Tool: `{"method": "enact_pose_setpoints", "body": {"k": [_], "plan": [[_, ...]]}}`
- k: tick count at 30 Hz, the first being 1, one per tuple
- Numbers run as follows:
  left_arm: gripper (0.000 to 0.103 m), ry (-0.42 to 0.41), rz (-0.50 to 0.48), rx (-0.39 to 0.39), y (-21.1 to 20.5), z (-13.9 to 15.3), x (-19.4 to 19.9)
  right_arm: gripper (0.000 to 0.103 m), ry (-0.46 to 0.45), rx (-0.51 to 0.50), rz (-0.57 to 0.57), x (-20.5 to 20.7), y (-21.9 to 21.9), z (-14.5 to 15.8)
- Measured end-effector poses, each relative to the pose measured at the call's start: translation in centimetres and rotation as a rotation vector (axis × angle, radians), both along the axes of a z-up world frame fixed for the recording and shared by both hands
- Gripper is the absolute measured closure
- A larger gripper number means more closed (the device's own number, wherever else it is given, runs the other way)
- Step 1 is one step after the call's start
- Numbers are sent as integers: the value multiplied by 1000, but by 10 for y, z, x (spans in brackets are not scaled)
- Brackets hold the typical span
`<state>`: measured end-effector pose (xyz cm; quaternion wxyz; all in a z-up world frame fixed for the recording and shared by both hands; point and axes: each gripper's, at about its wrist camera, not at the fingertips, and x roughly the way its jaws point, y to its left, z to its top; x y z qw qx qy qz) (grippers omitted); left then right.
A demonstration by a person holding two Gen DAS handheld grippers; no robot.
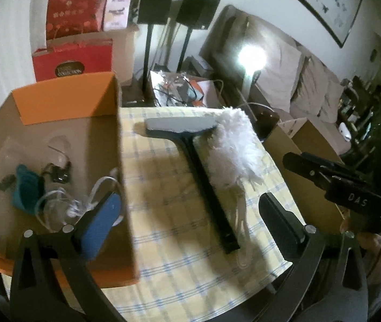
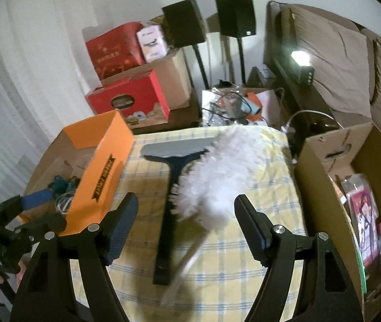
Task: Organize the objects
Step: 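Withdraw both grippers from the orange box back over the table, then reach the left gripper to the black squeegee handle while the right gripper approaches the white duster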
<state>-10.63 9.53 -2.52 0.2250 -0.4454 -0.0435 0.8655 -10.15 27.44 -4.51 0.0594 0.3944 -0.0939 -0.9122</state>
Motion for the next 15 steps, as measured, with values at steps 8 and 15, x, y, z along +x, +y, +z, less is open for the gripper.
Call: {"method": "enact_pose_setpoints", "body": {"k": [8,15], "plan": [[1,-1,-20,-19,31,-16,5,39,-38,-47,-17,0,23,-17],[20,-16,-44,-71,57,-34,4,59,-58,-91,-17,-2,31,-28]]}}
